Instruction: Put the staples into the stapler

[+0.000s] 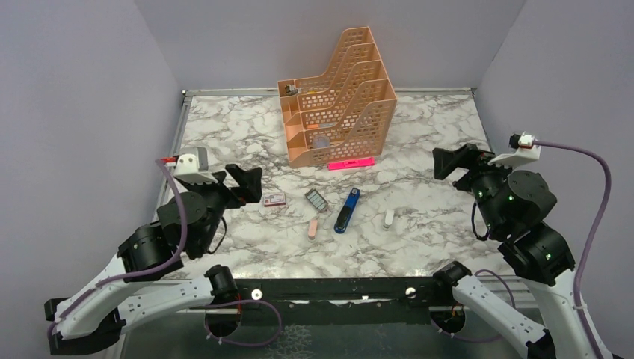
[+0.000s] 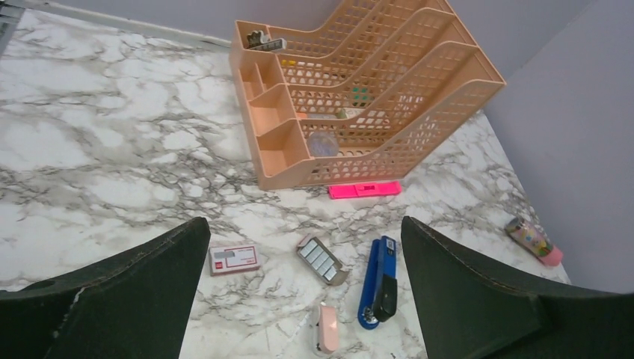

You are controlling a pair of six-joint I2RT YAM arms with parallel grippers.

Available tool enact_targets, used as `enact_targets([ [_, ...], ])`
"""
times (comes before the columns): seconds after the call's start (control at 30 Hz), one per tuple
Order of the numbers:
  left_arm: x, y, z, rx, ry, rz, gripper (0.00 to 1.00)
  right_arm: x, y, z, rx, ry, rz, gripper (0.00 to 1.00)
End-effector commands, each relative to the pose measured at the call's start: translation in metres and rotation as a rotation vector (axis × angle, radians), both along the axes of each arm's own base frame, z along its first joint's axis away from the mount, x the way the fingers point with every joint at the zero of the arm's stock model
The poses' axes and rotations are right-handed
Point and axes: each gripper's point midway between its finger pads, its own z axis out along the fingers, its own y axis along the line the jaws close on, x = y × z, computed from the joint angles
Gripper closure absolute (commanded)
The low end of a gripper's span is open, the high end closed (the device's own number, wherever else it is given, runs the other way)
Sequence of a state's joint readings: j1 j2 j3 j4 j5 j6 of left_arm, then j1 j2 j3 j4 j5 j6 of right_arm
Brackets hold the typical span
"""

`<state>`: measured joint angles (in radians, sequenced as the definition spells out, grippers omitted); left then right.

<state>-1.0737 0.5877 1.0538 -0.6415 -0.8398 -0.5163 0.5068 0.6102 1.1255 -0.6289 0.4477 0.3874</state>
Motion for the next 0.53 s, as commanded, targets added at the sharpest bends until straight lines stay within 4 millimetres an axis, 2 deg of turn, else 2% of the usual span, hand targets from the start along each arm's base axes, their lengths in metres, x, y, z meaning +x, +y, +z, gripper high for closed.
enact_targets([
  [0.0, -0.007, 0.041, -0.002, 0.103, -0.007, 0.089, 0.01, -0.006, -0.015, 0.031, -0.016, -0.095, -0.047, 0.00],
  [0.23, -0.012, 0.056, 0.008, 0.084, -0.036, 0.106, 0.01, -0.015, -0.022, 0.047, -0.014, -0.147, -0.051, 0.00],
  [0.5, -0.010, 0.055, 0.006, 0.099, -0.030, 0.117, 0.01, -0.011, -0.023, 0.039, -0.034, -0.126, -0.067, 0.00],
])
